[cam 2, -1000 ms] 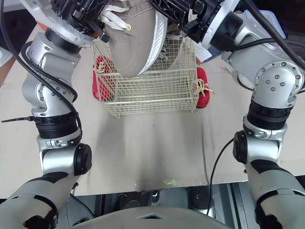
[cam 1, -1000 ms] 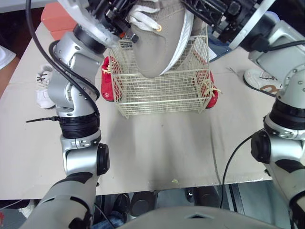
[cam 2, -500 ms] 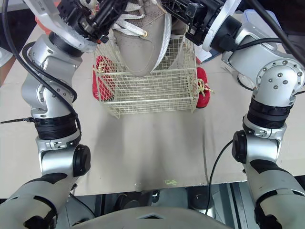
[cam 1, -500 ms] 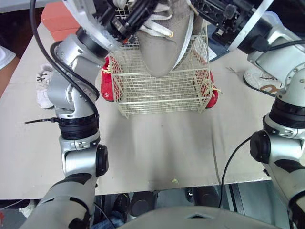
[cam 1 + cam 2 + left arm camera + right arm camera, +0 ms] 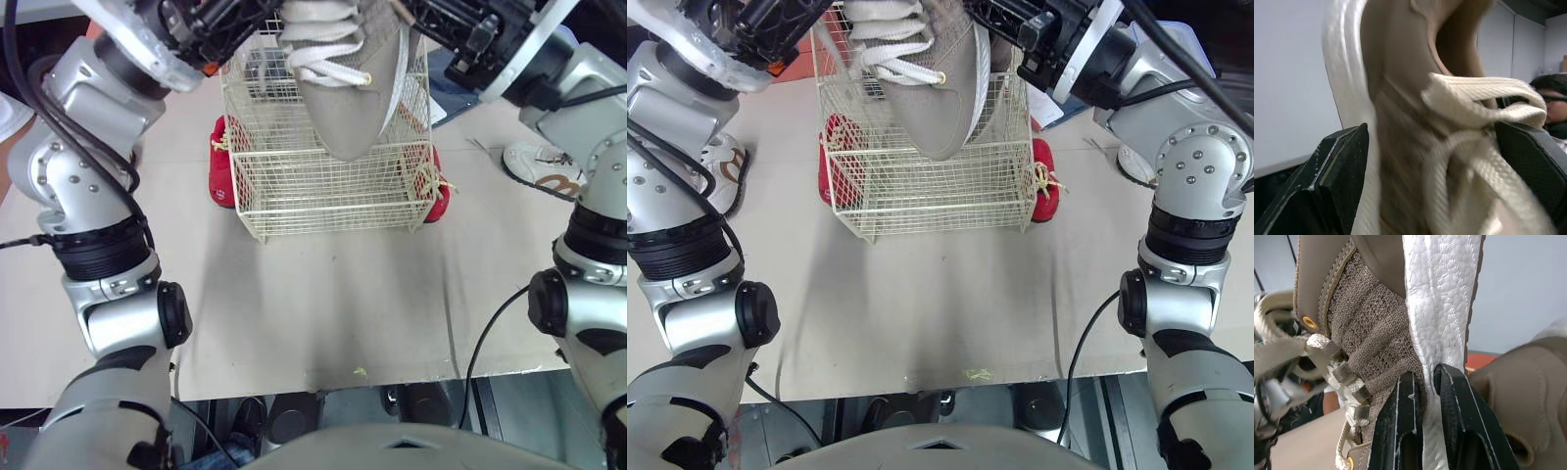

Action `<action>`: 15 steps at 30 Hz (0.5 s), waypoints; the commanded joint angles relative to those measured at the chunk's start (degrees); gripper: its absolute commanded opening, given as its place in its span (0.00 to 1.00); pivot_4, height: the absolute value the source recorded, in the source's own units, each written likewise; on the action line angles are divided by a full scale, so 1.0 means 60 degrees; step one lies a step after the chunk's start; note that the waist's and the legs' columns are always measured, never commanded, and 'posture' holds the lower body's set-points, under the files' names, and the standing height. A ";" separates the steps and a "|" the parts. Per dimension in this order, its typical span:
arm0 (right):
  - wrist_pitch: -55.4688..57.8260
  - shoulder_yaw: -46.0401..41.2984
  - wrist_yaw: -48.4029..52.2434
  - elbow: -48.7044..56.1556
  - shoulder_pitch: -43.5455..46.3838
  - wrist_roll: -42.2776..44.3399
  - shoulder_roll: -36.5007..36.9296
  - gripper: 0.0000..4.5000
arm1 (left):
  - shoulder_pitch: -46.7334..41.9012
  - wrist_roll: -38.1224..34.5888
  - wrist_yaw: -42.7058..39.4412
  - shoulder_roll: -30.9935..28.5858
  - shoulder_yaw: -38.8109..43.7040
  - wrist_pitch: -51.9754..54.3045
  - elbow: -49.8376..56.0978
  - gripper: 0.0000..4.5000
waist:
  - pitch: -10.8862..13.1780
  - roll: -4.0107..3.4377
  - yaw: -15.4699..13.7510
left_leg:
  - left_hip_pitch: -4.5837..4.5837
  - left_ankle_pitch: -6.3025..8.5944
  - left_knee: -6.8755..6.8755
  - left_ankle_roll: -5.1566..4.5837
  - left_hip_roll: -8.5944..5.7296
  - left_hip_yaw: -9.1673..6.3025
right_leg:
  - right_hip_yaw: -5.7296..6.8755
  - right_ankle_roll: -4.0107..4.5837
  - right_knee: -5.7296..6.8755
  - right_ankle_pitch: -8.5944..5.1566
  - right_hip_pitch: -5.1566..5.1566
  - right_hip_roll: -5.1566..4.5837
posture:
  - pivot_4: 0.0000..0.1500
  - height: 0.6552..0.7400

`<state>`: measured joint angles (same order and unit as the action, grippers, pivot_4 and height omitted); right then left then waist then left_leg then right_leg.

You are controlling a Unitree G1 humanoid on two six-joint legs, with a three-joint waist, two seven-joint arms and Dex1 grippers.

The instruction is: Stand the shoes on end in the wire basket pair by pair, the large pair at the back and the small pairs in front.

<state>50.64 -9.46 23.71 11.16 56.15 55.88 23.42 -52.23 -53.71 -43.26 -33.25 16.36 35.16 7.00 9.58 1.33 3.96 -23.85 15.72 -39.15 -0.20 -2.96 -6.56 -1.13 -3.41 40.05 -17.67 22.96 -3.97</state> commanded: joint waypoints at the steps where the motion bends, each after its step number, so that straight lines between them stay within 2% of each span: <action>1: -0.0531 -0.0225 0.0278 0.0492 0.0093 -0.0121 0.0139 0.04 | -0.0252 -0.0113 0.0023 -0.0080 0.0338 -0.0192 -0.0012 0.98 | 0.0000 0.0000 0.0008 | 0.0000 0.0000 0.0001 0.0000 0.0000 0.0000 | -0.0001 0.0000 0.0000 0.0000 0.0001 0.0000 | 1.00 1.00; 6: -0.0720 -0.0191 0.0611 0.0615 0.0048 -0.0223 0.0102 0.04 | -0.0170 0.0553 0.0106 -0.0103 -0.0135 -0.0271 -0.0180 0.98 | 0.0000 -0.0001 -0.0009 | 0.0000 0.0000 0.0002 0.0000 0.0001 -0.0001 | -0.0001 0.0000 0.0000 0.0000 0.0002 0.0000 | 1.00 1.00; 12: -0.0905 -0.0125 0.1194 0.0901 -0.0128 -0.0186 0.0081 0.04 | -0.0244 0.0208 0.0003 0.0182 -0.0196 0.0038 -0.0174 0.98 | 0.0001 -0.0001 -0.0019 | -0.0001 0.0000 0.0001 0.0000 -0.0001 -0.0001 | 0.0000 0.0000 -0.0002 0.0000 0.0001 -0.0002 | 1.00 1.00; 13: -0.0927 -0.0122 0.1230 0.0902 -0.0138 -0.0199 0.0082 0.04 | -0.0244 0.0202 -0.0028 0.0199 -0.0202 0.0068 -0.0169 0.86 | 0.0001 -0.0001 -0.0017 | 0.0000 0.0000 0.0002 0.0000 0.0000 -0.0002 | 0.0001 0.0000 -0.0004 0.0000 0.0001 -0.0001 | 1.00 1.00; 15: -0.0964 -0.0121 0.1276 0.0881 -0.0153 -0.0232 0.0082 0.04 | -0.0269 0.0251 -0.0029 0.0230 -0.0195 0.0109 -0.0237 0.69 | 0.0001 -0.0001 -0.0017 | 0.0000 0.0000 0.0001 0.0000 0.0000 0.0000 | -0.0001 0.0000 -0.0004 0.0000 0.0001 -0.0003 | 1.00 1.00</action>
<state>46.17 -9.44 30.84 14.94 54.93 53.87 23.73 -52.34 -51.33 -43.03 -31.65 14.51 36.16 4.25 9.58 1.32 3.85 -23.85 15.72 -39.14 -0.20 -2.97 -6.56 -1.13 -3.41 40.03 -17.67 22.96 -3.99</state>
